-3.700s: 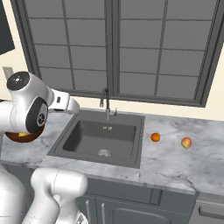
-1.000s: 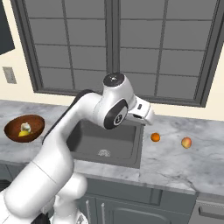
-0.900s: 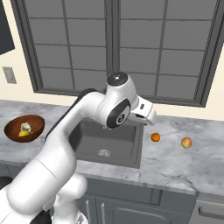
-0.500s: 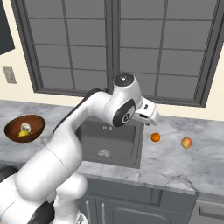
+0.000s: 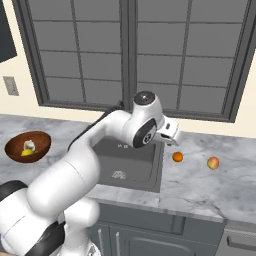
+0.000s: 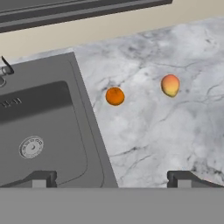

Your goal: There is a mixed pile of frozen fruits and vegetables on the counter. Locate all the frozen vegetables and place the items in a bowl on the counter. Take all the frozen fruits and defrost them in a running sink.

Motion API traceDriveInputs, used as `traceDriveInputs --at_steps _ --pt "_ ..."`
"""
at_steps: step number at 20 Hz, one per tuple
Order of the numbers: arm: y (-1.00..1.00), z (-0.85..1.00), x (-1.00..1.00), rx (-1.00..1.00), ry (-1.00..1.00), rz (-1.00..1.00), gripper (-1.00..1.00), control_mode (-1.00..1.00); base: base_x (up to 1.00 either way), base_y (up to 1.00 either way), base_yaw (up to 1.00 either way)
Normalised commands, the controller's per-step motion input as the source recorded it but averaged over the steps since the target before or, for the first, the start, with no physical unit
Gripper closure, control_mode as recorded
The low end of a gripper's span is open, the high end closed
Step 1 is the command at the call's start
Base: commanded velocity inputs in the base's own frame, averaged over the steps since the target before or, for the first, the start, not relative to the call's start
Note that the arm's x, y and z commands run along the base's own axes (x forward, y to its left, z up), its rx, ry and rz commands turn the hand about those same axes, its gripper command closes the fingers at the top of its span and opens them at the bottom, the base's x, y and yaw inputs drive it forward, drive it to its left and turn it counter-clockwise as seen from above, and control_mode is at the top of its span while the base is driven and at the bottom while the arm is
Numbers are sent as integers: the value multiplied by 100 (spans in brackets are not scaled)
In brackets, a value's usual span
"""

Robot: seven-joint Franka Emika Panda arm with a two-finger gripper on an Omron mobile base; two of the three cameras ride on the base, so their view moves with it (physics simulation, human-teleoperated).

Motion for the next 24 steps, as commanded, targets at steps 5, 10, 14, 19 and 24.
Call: traceDriveInputs --at_steps 5,10,14,19,24 --pt "-7 -18 23 0 0 0 -100 -100 0 0 0" --pt "-12 -24 18 0 0 0 -100 -100 0 0 0" --pt "-11 -24 16 0 0 0 -100 -100 0 0 0" --pt "-10 -21 20 0 0 0 -100 -100 0 0 0" --pt "-9 -23 19 0 1 0 -100 -100 0 0 0"
